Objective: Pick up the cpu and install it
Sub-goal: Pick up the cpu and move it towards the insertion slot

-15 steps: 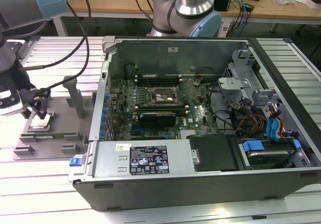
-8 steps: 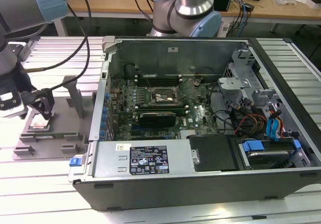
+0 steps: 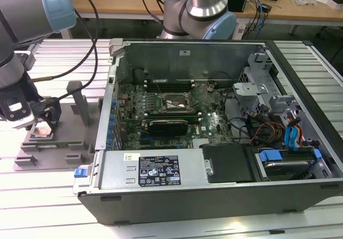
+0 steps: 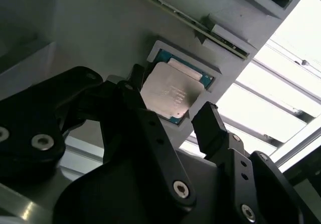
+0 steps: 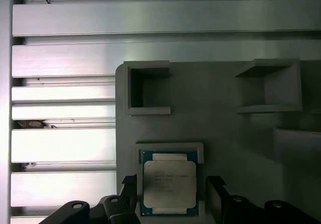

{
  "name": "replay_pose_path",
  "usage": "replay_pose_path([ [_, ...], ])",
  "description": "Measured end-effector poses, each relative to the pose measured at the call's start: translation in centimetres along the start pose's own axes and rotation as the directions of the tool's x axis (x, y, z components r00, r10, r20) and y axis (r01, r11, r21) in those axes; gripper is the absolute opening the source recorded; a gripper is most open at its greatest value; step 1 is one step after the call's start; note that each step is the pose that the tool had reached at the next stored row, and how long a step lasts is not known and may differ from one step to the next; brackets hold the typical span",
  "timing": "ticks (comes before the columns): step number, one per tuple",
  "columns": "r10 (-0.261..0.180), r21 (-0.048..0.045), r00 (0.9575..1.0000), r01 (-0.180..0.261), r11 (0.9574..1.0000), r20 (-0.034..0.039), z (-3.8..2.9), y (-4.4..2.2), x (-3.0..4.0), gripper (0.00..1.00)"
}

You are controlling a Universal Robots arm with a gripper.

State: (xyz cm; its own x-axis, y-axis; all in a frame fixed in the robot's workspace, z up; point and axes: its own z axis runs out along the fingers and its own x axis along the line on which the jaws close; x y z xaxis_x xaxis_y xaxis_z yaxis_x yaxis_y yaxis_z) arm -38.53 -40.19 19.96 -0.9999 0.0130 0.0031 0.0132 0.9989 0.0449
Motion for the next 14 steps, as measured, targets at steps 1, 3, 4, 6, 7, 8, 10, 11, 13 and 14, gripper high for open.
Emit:
replay_pose_path([
  [1, -0.007, -0.0001, 1.0000, 0.007, 1.0000, 0.0000, 0.10, 0.04, 0.00, 0.66],
  [3, -0.016, -0.0001, 0.9999, 0.016, 0.9999, -0.0005, 0.29, 0.11, 0.01, 0.66],
  [4, -0.021, -0.0001, 0.9998, 0.021, 0.9998, -0.0008, 0.39, 0.15, 0.00, 0.66],
  [6, -0.027, -0.0001, 0.9996, 0.027, 0.9996, -0.0010, 0.54, 0.19, 0.00, 0.66],
  [7, -0.029, -0.0001, 0.9996, 0.029, 0.9996, -0.0011, 0.61, 0.21, 0.00, 0.66],
  [8, -0.031, 0.0000, 0.9995, 0.031, 0.9995, -0.0012, 0.67, 0.23, 0.00, 0.66],
  [10, -0.036, 0.0000, 0.9994, 0.036, 0.9994, -0.0015, 0.95, 0.33, 0.00, 0.66],
  [11, -0.037, 0.0001, 0.9993, 0.037, 0.9993, -0.0016, 0.99, 0.35, 0.00, 0.66],
  [13, -0.037, 0.0002, 0.9993, 0.037, 0.9993, -0.0017, 0.99, 0.36, 0.00, 0.66],
  [14, -0.037, 0.0001, 0.9993, 0.037, 0.9993, -0.0017, 1.00, 0.36, 0.01, 0.66],
])
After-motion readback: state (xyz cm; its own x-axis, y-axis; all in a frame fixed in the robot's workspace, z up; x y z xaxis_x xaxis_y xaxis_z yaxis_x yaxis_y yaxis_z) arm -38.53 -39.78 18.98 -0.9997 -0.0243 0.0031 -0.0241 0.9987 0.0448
